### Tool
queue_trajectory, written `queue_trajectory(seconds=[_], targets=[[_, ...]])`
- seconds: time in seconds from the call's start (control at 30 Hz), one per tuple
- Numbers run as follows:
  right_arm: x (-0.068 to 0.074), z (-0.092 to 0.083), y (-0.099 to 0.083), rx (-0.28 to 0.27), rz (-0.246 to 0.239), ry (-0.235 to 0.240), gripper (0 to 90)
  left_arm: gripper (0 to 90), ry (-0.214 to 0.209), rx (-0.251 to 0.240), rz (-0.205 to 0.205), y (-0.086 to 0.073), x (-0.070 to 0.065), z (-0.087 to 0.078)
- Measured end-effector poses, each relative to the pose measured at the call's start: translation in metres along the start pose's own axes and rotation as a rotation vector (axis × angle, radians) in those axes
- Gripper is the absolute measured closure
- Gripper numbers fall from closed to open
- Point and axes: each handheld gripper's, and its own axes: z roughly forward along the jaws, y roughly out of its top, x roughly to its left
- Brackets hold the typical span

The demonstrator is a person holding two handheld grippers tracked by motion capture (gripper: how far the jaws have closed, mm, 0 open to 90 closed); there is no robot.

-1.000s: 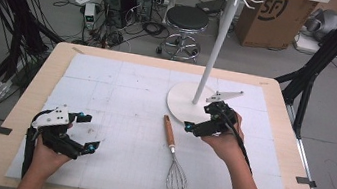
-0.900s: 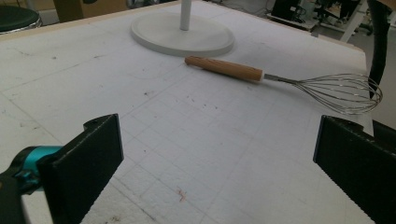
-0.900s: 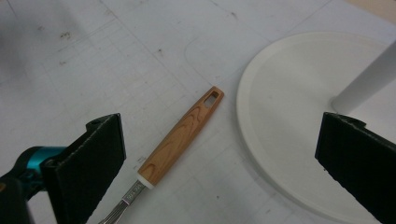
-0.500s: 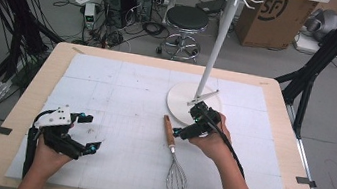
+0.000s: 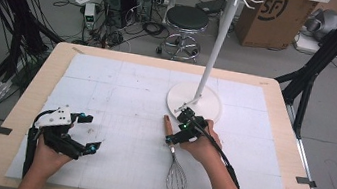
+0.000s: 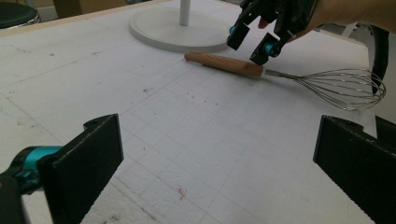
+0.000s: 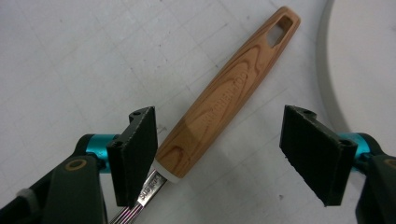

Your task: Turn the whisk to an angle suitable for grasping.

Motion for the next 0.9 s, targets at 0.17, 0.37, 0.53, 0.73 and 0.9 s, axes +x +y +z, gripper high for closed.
queue_trajectory(seconds=[0.17, 0.37, 0.53, 0.73, 0.9], targets=[[0.004, 0.010, 0.001, 0.046, -0.013, 0.020, 37.1, 2.0, -0.001, 0.000, 0.000, 0.000, 0.000, 0.000], [0.011, 0.014, 0.003, 0.086, -0.049, -0.012, 40.3, 2.0, -0.003, 0.001, -0.003, 0.000, 0.000, 0.001], [0.012, 0.011, 0.004, 0.103, -0.062, -0.015, 47.4, 2.0, -0.002, 0.004, -0.001, 0.000, -0.001, 0.001], [0.014, 0.008, 0.003, 0.112, -0.083, -0.027, 55.8, 2.1, -0.003, 0.002, -0.001, 0.000, -0.001, 0.001], [0.016, 0.006, 0.003, 0.116, -0.113, -0.048, 63.4, 2.0, -0.003, 0.007, 0.003, 0.000, -0.001, 0.001]])
